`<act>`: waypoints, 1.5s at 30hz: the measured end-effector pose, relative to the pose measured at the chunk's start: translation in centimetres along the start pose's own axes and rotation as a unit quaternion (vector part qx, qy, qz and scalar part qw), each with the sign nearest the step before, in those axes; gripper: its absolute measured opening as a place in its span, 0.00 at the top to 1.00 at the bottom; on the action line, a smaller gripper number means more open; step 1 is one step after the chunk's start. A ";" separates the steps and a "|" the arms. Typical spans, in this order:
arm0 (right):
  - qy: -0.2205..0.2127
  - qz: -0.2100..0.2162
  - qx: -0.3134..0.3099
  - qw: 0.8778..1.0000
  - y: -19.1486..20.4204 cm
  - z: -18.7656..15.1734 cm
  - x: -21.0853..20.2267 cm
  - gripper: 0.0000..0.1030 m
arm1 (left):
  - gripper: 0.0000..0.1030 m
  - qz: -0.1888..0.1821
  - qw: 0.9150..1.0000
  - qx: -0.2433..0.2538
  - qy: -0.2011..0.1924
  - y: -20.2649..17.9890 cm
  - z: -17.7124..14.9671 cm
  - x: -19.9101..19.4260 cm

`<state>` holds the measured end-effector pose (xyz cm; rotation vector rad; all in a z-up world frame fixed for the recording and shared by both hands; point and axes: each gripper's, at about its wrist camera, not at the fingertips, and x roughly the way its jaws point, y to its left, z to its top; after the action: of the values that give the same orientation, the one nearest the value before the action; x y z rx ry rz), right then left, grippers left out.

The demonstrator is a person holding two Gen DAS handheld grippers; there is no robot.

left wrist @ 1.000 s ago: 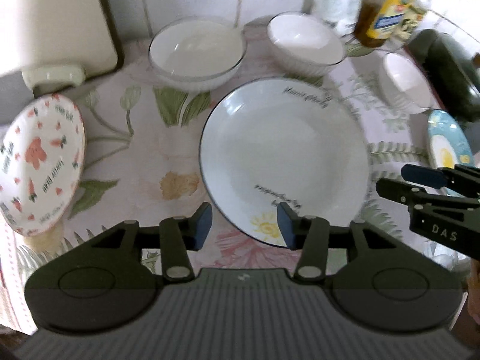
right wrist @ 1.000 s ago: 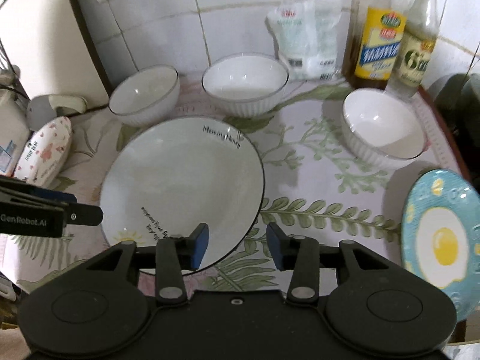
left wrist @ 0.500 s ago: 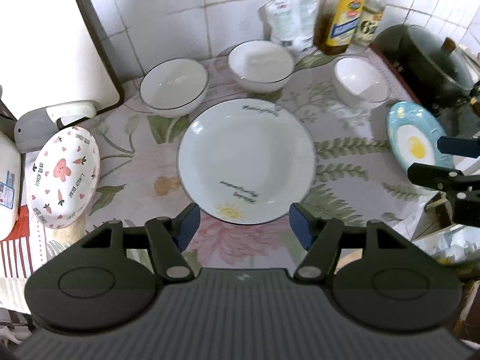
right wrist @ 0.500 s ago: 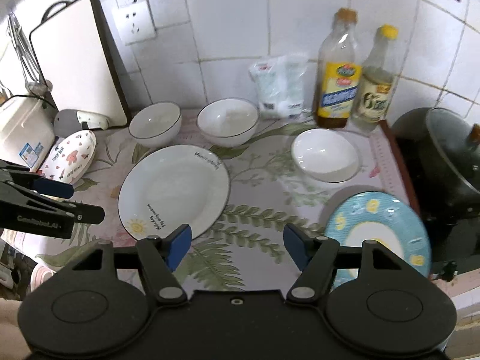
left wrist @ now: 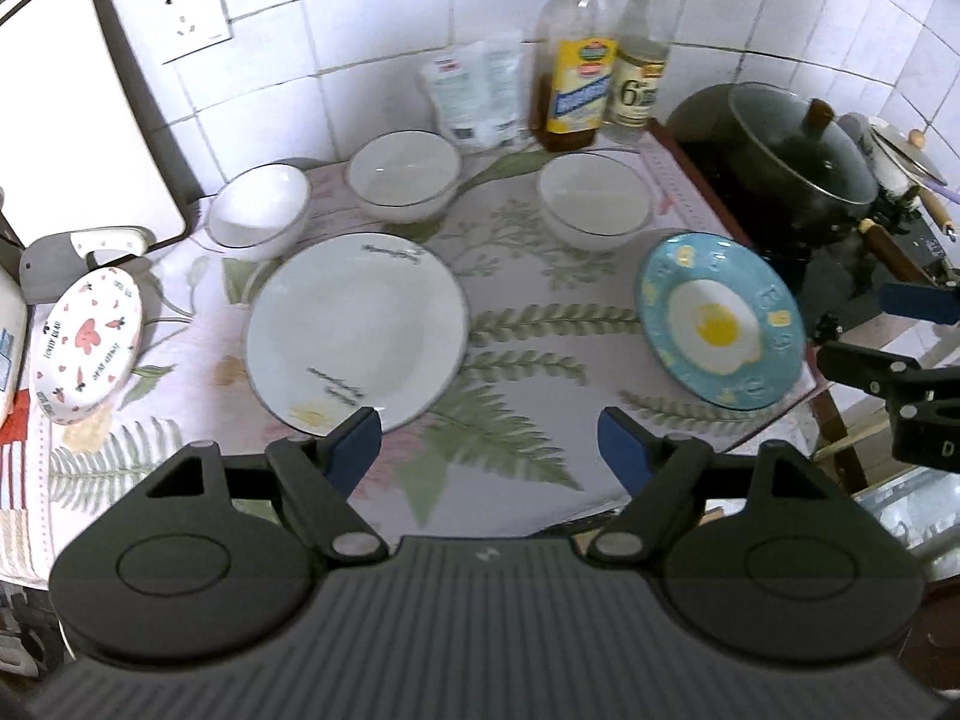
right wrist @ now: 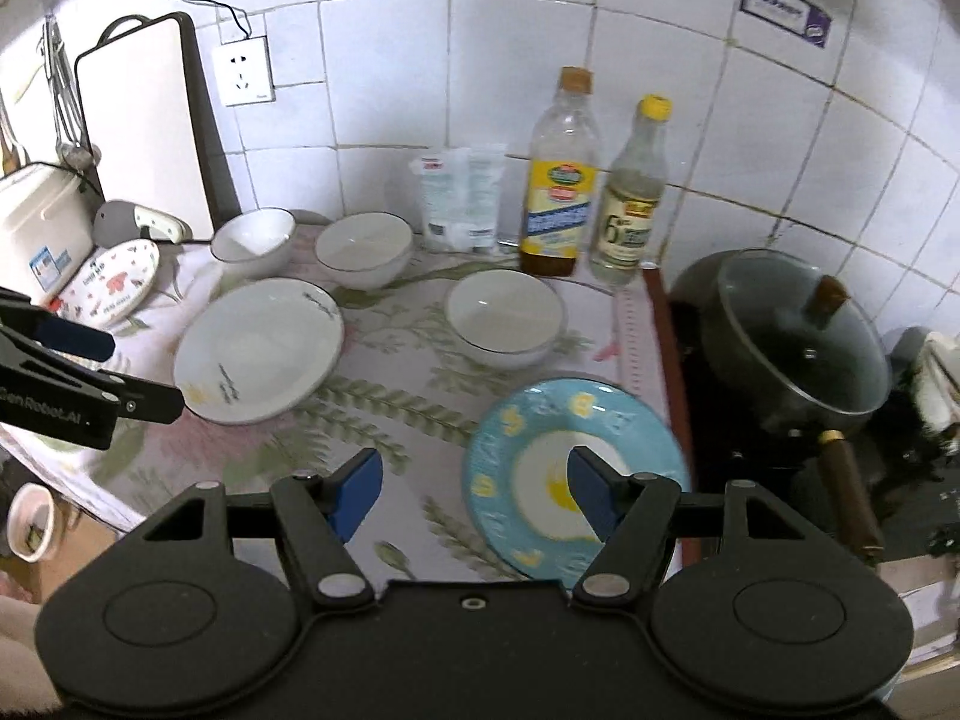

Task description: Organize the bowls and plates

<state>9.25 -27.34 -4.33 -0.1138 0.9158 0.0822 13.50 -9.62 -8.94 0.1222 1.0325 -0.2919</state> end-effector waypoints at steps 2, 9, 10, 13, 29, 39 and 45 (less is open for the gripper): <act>-0.003 -0.003 -0.007 1.000 -1.0 -0.6 -0.5 0.29 | 0.21 0.002 1.000 -0.001 -0.001 -1.4 -0.2 0.0; -0.007 -0.012 -0.020 1.000 -4.4 -2.5 -0.6 0.29 | 0.13 0.023 1.000 -0.006 -0.011 -5.6 -0.6 1.2; -0.007 -0.012 -0.019 1.000 -4.8 -2.8 -0.4 0.29 | 0.13 0.025 1.000 -0.005 -0.011 -6.2 -0.6 1.5; -0.014 -0.009 -0.014 1.000 -6.3 -3.9 0.5 0.29 | 0.12 0.028 0.999 -0.005 -0.014 -7.8 -0.8 2.7; -0.053 0.000 0.027 0.998 -13.1 -8.8 8.4 0.29 | 0.12 -0.001 0.998 -0.035 -0.051 -13.7 -1.3 11.4; -0.047 0.040 0.116 0.991 -15.7 -10.6 13.3 0.29 | 0.12 0.021 0.998 -0.051 -0.032 -13.4 -1.4 17.9; -0.033 0.045 0.128 0.990 -15.7 -10.2 16.1 0.29 | 0.14 0.021 0.995 -0.095 -0.028 -11.8 -0.5 21.0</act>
<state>12.82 -43.87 -22.29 0.1670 0.8570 0.0510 19.64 -24.55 -26.84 -0.0354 0.9964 -0.1581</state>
